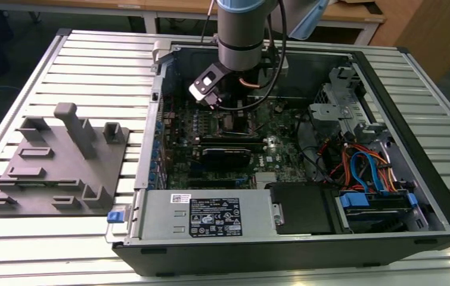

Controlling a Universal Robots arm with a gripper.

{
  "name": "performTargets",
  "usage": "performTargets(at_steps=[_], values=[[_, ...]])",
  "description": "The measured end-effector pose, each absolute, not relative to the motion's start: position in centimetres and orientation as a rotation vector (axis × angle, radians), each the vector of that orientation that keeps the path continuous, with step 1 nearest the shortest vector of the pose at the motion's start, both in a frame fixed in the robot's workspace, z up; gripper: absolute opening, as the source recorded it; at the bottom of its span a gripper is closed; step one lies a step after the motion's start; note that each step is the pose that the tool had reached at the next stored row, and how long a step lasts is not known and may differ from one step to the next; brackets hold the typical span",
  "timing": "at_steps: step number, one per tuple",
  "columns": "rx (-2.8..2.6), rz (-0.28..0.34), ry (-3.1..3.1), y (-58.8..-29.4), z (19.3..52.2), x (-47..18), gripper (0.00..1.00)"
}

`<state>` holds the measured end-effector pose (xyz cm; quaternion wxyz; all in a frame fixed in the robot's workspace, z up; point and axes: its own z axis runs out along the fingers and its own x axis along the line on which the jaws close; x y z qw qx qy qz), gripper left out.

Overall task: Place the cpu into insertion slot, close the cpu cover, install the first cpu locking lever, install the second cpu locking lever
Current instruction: 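Place the cpu into insertion slot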

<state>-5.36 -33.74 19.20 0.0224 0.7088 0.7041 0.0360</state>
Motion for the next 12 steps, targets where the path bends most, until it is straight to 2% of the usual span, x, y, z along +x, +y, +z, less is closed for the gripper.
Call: performTargets(at_steps=[12], values=[[2.195, 0.11, 2.181, -33.74, 19.26, -5.36, 0.54]])
